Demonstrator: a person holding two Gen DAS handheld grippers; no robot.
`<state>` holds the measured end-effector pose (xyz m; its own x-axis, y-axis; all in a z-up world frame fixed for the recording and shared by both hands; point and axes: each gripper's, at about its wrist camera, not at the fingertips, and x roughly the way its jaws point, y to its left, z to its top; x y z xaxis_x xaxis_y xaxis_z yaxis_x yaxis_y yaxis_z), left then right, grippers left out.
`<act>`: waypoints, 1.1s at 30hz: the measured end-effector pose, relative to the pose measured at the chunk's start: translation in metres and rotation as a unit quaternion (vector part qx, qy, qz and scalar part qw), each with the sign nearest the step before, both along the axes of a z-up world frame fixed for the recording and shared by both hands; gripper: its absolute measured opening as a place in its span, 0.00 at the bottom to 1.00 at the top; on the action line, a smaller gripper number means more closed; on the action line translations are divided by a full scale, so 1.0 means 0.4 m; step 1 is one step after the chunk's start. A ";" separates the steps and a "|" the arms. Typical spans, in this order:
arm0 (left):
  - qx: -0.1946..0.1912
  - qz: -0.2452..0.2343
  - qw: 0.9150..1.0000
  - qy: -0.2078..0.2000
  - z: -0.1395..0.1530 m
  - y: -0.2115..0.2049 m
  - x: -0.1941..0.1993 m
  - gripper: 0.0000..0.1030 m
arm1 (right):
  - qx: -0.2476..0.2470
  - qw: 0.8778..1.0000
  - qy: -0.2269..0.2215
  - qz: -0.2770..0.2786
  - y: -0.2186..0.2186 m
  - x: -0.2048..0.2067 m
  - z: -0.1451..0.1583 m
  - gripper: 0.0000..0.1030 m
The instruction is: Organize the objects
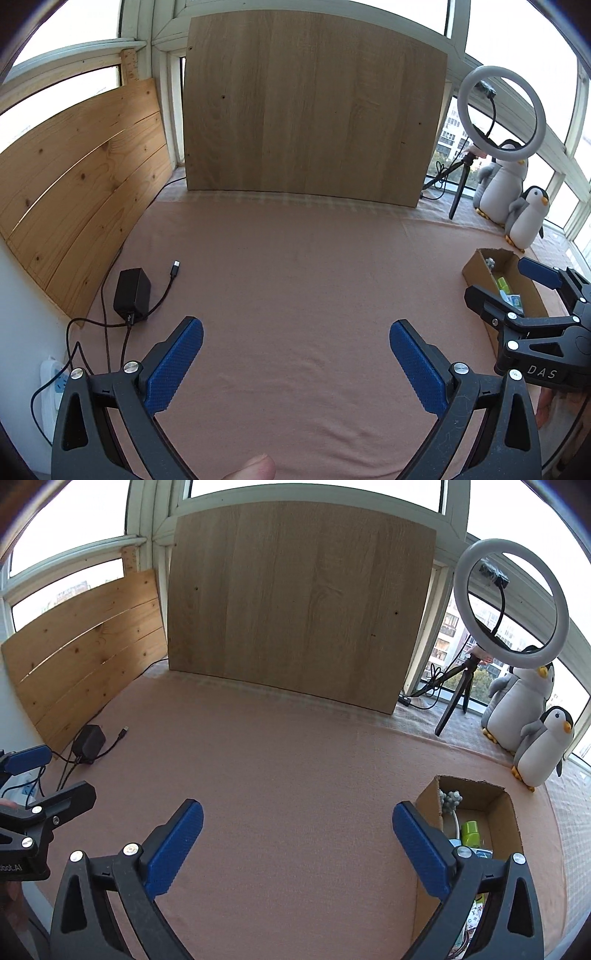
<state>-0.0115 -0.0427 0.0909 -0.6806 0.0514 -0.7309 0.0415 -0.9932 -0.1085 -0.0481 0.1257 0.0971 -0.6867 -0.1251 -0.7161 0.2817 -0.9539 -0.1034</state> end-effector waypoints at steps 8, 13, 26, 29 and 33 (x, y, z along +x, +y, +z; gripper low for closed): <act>-0.043 0.028 0.998 -0.023 -0.028 0.015 -0.029 0.99 | 0.005 1.000 -0.012 0.000 -0.009 -0.003 -0.009 0.98; -0.025 0.023 0.999 -0.021 -0.028 0.019 -0.027 0.99 | 0.001 1.000 -0.019 -0.007 0.004 -0.001 -0.016 0.98; -0.019 0.021 0.999 -0.023 -0.023 0.033 -0.005 0.99 | -0.008 0.999 -0.030 -0.015 0.024 0.026 -0.030 0.98; -0.023 0.020 0.999 -0.021 -0.018 0.040 0.005 0.99 | -0.010 0.999 -0.030 -0.016 0.027 0.035 -0.030 0.98; -0.031 0.017 0.999 -0.023 -0.012 0.050 0.015 0.99 | -0.015 0.999 -0.032 -0.019 0.035 0.045 -0.031 0.98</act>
